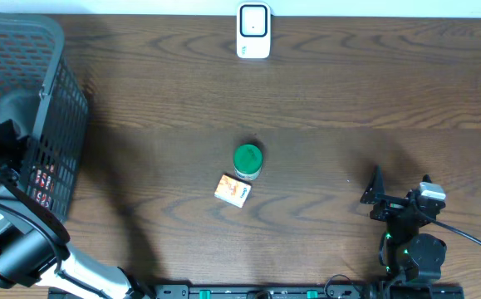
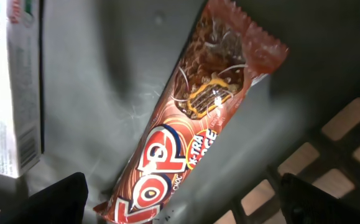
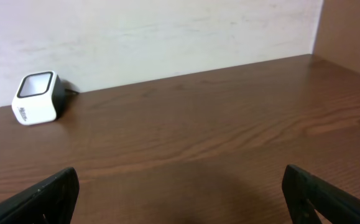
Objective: Scan the item barcode
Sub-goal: 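Reach the left gripper into the basket and grasp the brown Top chocolate bar, then lift the chocolate bar out and lay it left of the jar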
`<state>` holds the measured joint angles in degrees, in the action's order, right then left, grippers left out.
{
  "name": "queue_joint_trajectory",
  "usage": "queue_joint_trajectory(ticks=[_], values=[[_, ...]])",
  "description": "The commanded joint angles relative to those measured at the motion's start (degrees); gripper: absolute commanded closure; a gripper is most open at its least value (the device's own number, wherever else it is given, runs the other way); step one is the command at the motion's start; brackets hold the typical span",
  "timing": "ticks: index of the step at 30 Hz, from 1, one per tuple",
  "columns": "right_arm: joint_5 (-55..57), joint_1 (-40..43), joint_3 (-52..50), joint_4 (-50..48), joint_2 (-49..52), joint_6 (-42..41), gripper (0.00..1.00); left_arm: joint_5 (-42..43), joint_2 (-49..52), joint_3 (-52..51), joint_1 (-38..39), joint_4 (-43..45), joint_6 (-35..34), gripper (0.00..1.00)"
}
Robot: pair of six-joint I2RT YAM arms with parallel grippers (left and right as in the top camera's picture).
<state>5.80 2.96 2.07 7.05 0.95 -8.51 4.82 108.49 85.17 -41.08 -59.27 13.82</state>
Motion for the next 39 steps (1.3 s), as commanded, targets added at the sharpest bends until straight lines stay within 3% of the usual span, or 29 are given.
queue_joint_trajectory(ticks=[1, 18, 27, 34, 35, 39], values=[[-0.1, 0.0, -0.2, 0.1, -0.4, 0.5, 0.01, 0.5, 0.6, -2.2, 0.0, 0.6, 2.8, 0.02], [-0.1, 0.0, -0.2, 0.0, -0.2, 0.5, 0.01, -0.9, 1.3, -10.9, 0.0, 10.6, 3.0, 0.02], [-0.1, 0.0, -0.2, 0.0, -0.2, 0.5, 0.01, -1.0, 7.4, -11.0, 0.0, 11.4, 0.4, 0.00], [-0.1, 0.0, -0.2, 0.0, -0.2, 0.5, 0.01, -0.9, 9.7, -10.9, 0.0, 12.3, -2.1, 0.53], [-0.1, 0.0, -0.2, 0.0, -0.2, 0.5, 0.01, -0.9, 9.7, -10.8, 0.0, 12.2, -2.2, 0.58], [-0.1, 0.0, -0.2, 0.0, -0.2, 0.5, 0.01, -0.9, 9.7, -9.9, 0.0, 11.6, -4.6, 0.59]])
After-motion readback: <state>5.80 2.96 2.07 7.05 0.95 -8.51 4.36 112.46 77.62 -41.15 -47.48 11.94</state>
